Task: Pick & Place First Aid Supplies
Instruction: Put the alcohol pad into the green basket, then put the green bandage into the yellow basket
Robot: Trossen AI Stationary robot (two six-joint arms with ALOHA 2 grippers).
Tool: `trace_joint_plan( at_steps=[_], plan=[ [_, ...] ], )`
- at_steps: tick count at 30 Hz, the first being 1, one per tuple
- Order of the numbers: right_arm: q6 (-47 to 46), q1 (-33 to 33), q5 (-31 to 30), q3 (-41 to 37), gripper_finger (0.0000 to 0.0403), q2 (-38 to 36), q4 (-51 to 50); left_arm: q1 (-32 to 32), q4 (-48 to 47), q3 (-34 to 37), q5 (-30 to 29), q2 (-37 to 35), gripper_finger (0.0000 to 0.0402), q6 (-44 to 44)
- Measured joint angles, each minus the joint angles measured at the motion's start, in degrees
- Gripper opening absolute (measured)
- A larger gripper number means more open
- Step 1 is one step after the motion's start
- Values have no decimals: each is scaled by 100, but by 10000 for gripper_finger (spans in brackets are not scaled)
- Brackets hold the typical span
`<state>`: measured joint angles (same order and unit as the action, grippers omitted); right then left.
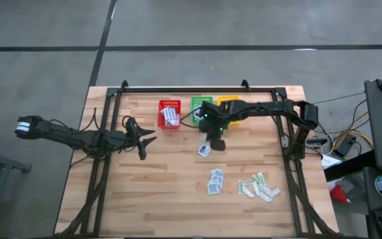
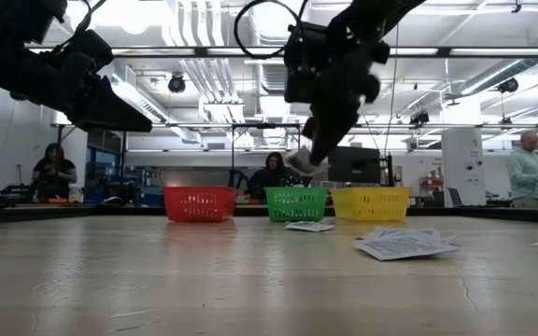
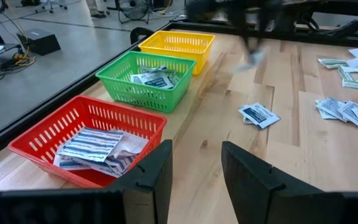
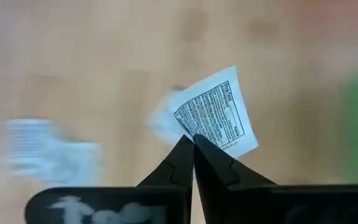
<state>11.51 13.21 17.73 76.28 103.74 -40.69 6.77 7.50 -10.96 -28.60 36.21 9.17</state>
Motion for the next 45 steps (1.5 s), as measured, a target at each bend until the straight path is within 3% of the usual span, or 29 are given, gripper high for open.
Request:
trace_joint_plan(
  at_steps=[5,9,13,19,34,45],
  plan=[
    [791,-5,-2015,478,8,-17,-75,0,0,0,-2,0,133,2],
    [1681,145,-2657,958,8,60,-28,0,0,0,-2,0,133,7],
    [1847,472,-2655,1449,8,316,-95,0,-2,0,-2,0,133,7],
    [1849,920,-2007,2002,8,871,-357,0,-2,0,-2,0,133,7],
    [1779,1199,-1916,3191,11,2226,-1807,0,-24,0,-2,0,133,-26],
    [1713,1196,-1925,3833,105,2564,-2113,0,-39,0,-2,0,133,-37]
  ],
)
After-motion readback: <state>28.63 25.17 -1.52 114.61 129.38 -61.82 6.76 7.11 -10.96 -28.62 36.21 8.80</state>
